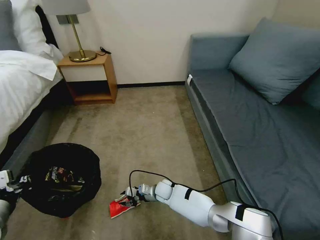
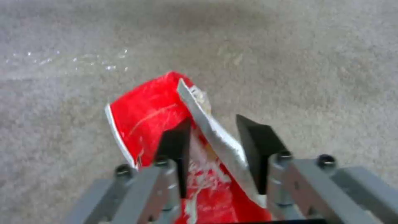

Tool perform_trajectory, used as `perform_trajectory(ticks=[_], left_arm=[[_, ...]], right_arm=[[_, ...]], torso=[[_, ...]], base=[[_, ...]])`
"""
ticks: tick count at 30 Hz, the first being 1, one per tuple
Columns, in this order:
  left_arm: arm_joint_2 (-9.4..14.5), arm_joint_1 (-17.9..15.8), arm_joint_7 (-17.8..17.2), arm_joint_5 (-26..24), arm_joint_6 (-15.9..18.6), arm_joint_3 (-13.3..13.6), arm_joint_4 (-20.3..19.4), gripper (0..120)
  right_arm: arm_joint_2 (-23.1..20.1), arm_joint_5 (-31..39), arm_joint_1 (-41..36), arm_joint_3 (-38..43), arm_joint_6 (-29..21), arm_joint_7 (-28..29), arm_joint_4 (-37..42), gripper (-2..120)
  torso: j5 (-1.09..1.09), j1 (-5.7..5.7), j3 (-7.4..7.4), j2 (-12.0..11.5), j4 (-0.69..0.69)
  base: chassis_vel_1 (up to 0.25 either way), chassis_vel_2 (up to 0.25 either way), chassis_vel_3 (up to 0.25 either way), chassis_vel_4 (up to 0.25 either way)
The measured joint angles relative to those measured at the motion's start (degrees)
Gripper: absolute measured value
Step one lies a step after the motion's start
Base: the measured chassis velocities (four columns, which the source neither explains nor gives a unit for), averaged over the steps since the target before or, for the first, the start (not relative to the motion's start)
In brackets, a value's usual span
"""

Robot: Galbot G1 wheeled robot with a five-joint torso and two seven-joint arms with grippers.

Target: Pick up the trash bin, then pick up the garbage on the floor and place it into the trash bin.

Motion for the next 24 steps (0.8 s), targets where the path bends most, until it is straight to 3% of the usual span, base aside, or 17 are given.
perform_trajectory(ticks=[8,17,20,22,24], left_arm=[[-0.2,-0.1,-0.2,0.0,0.0,0.2,-0.1,7],[-0.6,0.1,-0.4,0.0,0.0,0.0,-0.3,7],[-0.6,-0.1,-0.4,0.1,0.0,0.0,-0.3,7],[-0.6,-0.2,-0.4,0.1,0.0,0.0,-0.3,7],[-0.6,-0.2,-0.4,0.2,0.0,-0.2,-0.1,7]], right_arm=[[-2.0,-0.7,-0.6,0.2,0.3,0.1,3.2,0],[-9.9,-1.9,-3.9,9.1,1.1,3.3,12.7,0],[-15.0,1.1,-5.1,15.4,0.2,5.4,19.0,0],[-16.1,2.5,-5.4,16.6,-0.5,6.0,21.0,0],[-19.2,6.5,-6.1,19.9,-2.9,8.1,27.7,0]], torso=[[0.0,0.0,0.0,0.0,0.0],[0.02,0.0,0.0,0.0,0.0],[0.01,0.0,0.0,0.0,-0.02],[0.03,0.0,-0.01,0.0,-0.02],[0.02,0.0,-0.01,0.0,-0.01]], base=[[0.0,0.0,0.0,0.0],[0.0,0.0,0.0,0.0],[0.0,0.0,0.0,0.0],[0.0,0.0,0.0,0.0],[0.0,0.0,0.0,0.0]])
